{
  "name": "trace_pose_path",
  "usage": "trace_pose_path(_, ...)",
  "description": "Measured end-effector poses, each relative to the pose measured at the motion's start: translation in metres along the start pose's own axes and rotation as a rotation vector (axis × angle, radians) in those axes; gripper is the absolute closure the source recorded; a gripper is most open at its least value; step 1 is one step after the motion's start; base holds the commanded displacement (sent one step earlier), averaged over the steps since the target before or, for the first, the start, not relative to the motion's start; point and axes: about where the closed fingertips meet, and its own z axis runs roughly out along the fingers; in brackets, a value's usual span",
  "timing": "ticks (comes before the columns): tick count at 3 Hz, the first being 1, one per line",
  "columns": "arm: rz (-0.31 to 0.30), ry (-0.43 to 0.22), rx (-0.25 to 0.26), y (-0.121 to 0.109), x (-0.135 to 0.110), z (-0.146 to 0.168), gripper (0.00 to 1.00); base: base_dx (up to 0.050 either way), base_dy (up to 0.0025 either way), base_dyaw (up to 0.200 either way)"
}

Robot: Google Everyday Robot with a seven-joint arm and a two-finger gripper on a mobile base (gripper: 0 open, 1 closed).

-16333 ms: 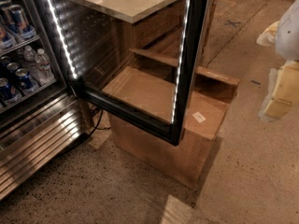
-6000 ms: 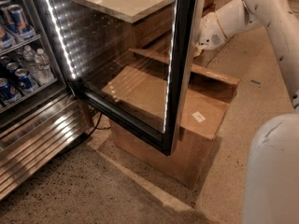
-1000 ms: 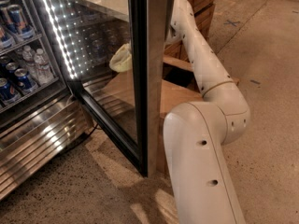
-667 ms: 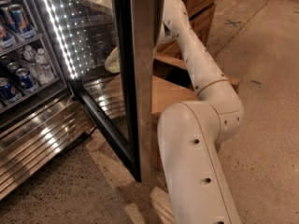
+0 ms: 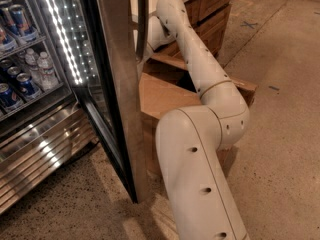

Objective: Close right fridge door

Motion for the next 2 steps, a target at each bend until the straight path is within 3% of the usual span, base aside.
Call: trace_pose_path(2, -0.017, 0.026, 0.044, -0.0062, -0.0028, 0.0069, 1.00, 0.000, 0.00000, 0.000)
